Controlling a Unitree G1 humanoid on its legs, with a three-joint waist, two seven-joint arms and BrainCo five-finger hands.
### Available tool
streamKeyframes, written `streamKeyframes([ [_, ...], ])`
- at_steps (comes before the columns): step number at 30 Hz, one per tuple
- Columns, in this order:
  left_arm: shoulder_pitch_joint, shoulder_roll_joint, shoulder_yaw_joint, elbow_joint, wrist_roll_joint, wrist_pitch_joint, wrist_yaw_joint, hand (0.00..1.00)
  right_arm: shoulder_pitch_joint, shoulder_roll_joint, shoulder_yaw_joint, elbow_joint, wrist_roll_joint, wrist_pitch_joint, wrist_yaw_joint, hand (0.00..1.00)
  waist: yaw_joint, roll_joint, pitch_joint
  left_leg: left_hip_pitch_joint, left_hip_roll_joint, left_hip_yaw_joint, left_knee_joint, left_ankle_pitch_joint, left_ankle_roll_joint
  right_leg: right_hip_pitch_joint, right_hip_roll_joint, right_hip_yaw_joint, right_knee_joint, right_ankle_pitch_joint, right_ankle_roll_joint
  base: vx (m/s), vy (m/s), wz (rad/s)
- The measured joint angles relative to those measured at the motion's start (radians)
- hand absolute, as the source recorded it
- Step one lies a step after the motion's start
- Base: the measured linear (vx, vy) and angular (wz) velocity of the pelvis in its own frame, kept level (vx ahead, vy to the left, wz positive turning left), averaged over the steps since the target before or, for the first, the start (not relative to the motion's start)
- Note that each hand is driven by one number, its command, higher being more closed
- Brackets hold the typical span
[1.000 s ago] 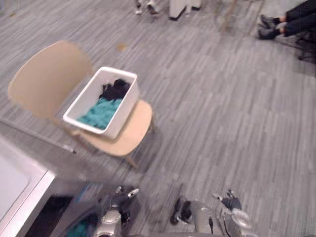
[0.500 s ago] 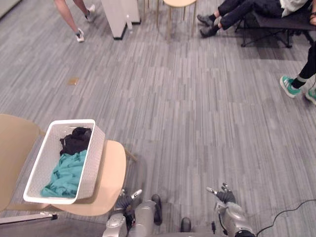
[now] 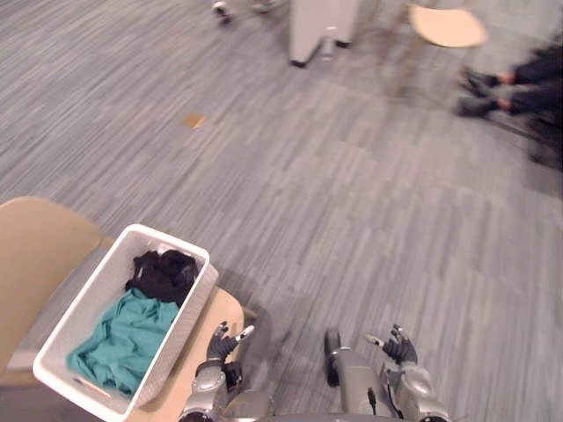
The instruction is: Pick up the laundry basket with both hands and put the clothes into the washing machine.
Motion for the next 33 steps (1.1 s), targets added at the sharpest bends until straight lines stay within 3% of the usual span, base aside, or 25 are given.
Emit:
streamKeyframes([
  [2, 0.018, 0.003, -0.001, -0.039, -0.003, -0.004, 0.002, 0.0, 0.011, -0.002, -0.001, -0.042, 0.001, -0.019, -0.002, 0.0, 0.007, -0.014, -0.007, -0.088, 0.0, 0.075, -0.047, 0.051, -0.049, 0.099, -0.046, -0.088, 0.001, -0.019, 0.005, 0.23, -0.084, 2.24],
  [3, 0.028, 0.005, -0.004, -0.053, -0.005, -0.006, 0.004, 0.0, 0.01, -0.004, 0.0, -0.048, 0.001, -0.026, -0.002, 0.0, 0.014, -0.01, -0.018, -0.111, 0.005, 0.109, -0.084, 0.11, -0.048, 0.116, -0.048, -0.115, 0.001, -0.026, 0.015, 0.21, 0.009, 1.63],
  [4, 0.045, 0.01, -0.031, -0.068, -0.009, -0.015, 0.006, 0.0, 0.004, -0.015, 0.002, -0.049, 0.001, -0.039, -0.002, 0.0, 0.031, 0.013, -0.046, -0.162, 0.013, 0.181, -0.121, 0.244, -0.019, 0.144, -0.036, -0.162, -0.001, -0.054, 0.033, 0.2, 0.005, 1.44],
  [5, 0.051, 0.035, -0.043, -0.067, -0.01, -0.017, 0.006, 0.0, -0.013, -0.012, 0.009, -0.037, 0.001, -0.039, -0.002, 0.0, 0.052, -0.022, -0.063, -0.169, 0.008, 0.241, -0.131, 0.247, 0.001, 0.166, -0.051, -0.193, -0.019, -0.087, 0.05, 0.22, 0.012, 1.29],
  [7, 0.059, 0.092, -0.081, -0.067, -0.01, -0.016, 0.008, 0.0, -0.072, 0.004, 0.022, 0.0, 0.0, -0.041, -0.005, 0.0, 0.051, -0.061, -0.074, -0.205, -0.012, 0.31, -0.181, 0.3, 0.034, 0.192, -0.077, -0.28, -0.071, -0.088, 0.053, 0.14, 0.065, 1.37],
  [9, 0.056, 0.104, -0.105, -0.072, -0.011, -0.016, 0.009, 0.0, -0.085, 0.004, 0.016, 0.013, 0.0, -0.038, -0.019, 0.0, 0.05, -0.066, -0.076, -0.222, -0.021, 0.394, -0.191, 0.335, 0.053, 0.219, -0.096, -0.348, -0.073, -0.087, 0.053, 0.06, 0.104, 1.48],
  [10, 0.059, 0.112, -0.111, -0.087, -0.011, -0.017, 0.009, 0.0, -0.088, 0.006, -0.002, 0.016, -0.001, -0.037, -0.024, 0.0, 0.048, -0.071, -0.079, -0.208, -0.02, 0.532, -0.224, 0.361, 0.091, 0.253, -0.11, -0.406, -0.067, -0.084, 0.051, 0.03, 0.123, 1.27],
  [11, 0.058, 0.112, -0.111, -0.091, -0.011, -0.018, 0.009, 0.0, -0.087, 0.006, -0.004, 0.017, -0.001, -0.037, -0.024, 0.0, 0.05, -0.073, -0.079, -0.206, -0.018, 0.559, -0.229, 0.359, 0.096, 0.26, -0.111, -0.414, -0.068, -0.083, 0.05, 0.0, 0.13, 1.09],
  [12, 0.07, 0.112, -0.111, -0.092, -0.011, -0.021, 0.01, 0.0, -0.091, 0.005, -0.006, 0.018, -0.003, -0.037, -0.025, 0.0, 0.049, -0.071, -0.08, -0.201, 0.004, 0.686, -0.236, 0.335, 0.133, 0.285, -0.103, -0.445, -0.068, -0.083, 0.05, -0.03, 0.088, 0.49],
  [13, 0.075, 0.112, -0.111, -0.087, -0.011, -0.02, 0.01, 0.0, -0.095, 0.004, -0.006, 0.017, -0.004, -0.037, -0.025, 0.0, 0.049, -0.066, -0.084, -0.197, 0.01, 0.718, -0.234, 0.323, 0.153, 0.293, -0.096, -0.456, -0.068, -0.084, 0.051, 0.03, 0.146, 0.61],
  [16, 0.086, 0.122, -0.121, -0.056, -0.01, -0.019, 0.008, 0.0, -0.093, 0.007, -0.009, 0.015, -0.019, -0.036, -0.028, 0.0, 0.045, -0.092, -0.098, -0.178, -0.031, 0.662, -0.257, 0.327, 0.159, 0.323, -0.107, -0.494, -0.07, -0.079, 0.063, 0.1, 0.101, 0.61],
  [17, 0.088, 0.127, -0.13, -0.037, -0.009, -0.019, 0.007, 0.0, -0.093, 0.005, -0.014, 0.014, -0.043, -0.035, -0.029, 0.0, 0.046, -0.094, -0.1, -0.165, -0.049, 0.645, -0.259, 0.327, 0.159, 0.327, -0.131, -0.501, -0.026, -0.084, 0.071, 0.07, 0.052, 0.41],
  [19, 0.09, 0.137, -0.136, -0.028, -0.006, -0.019, 0.006, 0.0, -0.102, 0.005, -0.003, -0.002, -0.054, -0.034, -0.029, 0.0, 0.047, -0.093, -0.1, -0.138, -0.066, 0.639, -0.28, 0.326, 0.159, 0.296, -0.179, -0.488, 0.094, -0.095, 0.089, 0.05, 0.071, 0.18],
  [20, 0.094, 0.151, -0.145, -0.022, -0.005, -0.018, 0.006, 0.0, -0.103, 0.005, 0.021, -0.025, -0.057, -0.033, -0.029, 0.0, 0.042, -0.09, -0.099, -0.111, -0.079, 0.611, -0.311, 0.326, 0.16, 0.233, -0.219, -0.441, 0.243, -0.109, 0.08, 0.02, 0.07, 0.23],
  [21, 0.091, 0.162, -0.15, -0.022, -0.004, -0.018, 0.005, 0.0, -0.098, 0.006, 0.042, -0.058, -0.075, -0.033, -0.028, 0.0, 0.026, -0.088, -0.097, -0.106, -0.085, 0.586, -0.326, 0.327, 0.161, 0.171, -0.212, -0.34, 0.33, -0.154, 0.042, 0.01, 0.056, 0.38],
  [22, 0.092, 0.169, -0.149, -0.023, -0.003, -0.018, 0.005, 0.0, -0.098, 0.006, 0.051, -0.072, -0.088, -0.031, -0.029, 0.0, 0.018, -0.086, -0.096, -0.106, -0.085, 0.57, -0.329, 0.324, 0.155, 0.148, -0.192, -0.274, 0.338, -0.178, 0.05, 0.0, 0.023, 0.57],
  [24, 0.093, 0.187, -0.146, -0.021, 0.004, -0.019, 0.006, 0.0, -0.085, 0.003, 0.075, -0.155, -0.13, -0.03, -0.029, 0.0, -0.006, -0.084, -0.095, -0.101, -0.095, 0.511, -0.344, 0.332, 0.144, 0.104, -0.086, -0.029, 0.236, -0.241, 0.093, -0.03, -0.022, 0.68],
  [26, 0.087, 0.184, -0.148, -0.017, 0.006, -0.021, 0.006, 0.0, -0.065, -0.003, 0.085, -0.225, -0.155, -0.036, -0.039, 0.0, -0.014, -0.082, -0.093, -0.105, -0.109, 0.466, -0.354, 0.344, 0.125, 0.102, -0.03, 0.106, 0.113, -0.237, 0.092, -0.01, -0.091, 0.95],
  [28, 0.083, 0.183, -0.151, -0.016, 0.021, -0.023, 0.006, 0.0, -0.056, -0.009, 0.092, -0.261, -0.18, -0.036, -0.043, 0.0, -0.019, -0.095, -0.096, -0.116, -0.136, 0.423, -0.351, 0.353, 0.113, 0.103, -0.034, 0.121, 0.027, -0.206, 0.07, 0.02, -0.122, 1.06],
  [29, 0.078, 0.168, -0.152, -0.006, 0.027, -0.023, 0.006, 0.0, -0.054, -0.019, 0.092, -0.281, -0.201, -0.035, -0.044, 0.0, -0.032, -0.08, -0.096, -0.118, -0.133, 0.396, -0.353, 0.36, 0.102, 0.121, -0.036, 0.08, 0.01, -0.199, 0.066, 0.02, -0.117, 0.8],
  [31, 0.096, 0.157, -0.151, -0.004, 0.031, -0.024, 0.005, 0.0, -0.054, -0.018, 0.107, -0.344, -0.233, -0.035, -0.043, 0.0, -0.024, -0.069, -0.1, -0.133, -0.117, 0.371, -0.358, 0.377, 0.082, 0.127, -0.022, 0.041, -0.02, -0.189, 0.052, 0.04, -0.158, 0.6],
  [33, 0.096, 0.16, -0.151, 0.007, 0.031, -0.023, 0.005, 0.0, -0.053, -0.019, 0.126, -0.412, -0.266, -0.038, -0.042, 0.0, -0.022, -0.064, -0.1, -0.163, -0.104, 0.338, -0.346, 0.401, 0.096, 0.133, -0.002, -0.002, -0.034, -0.177, 0.038, 0.04, -0.176, 0.56],
])
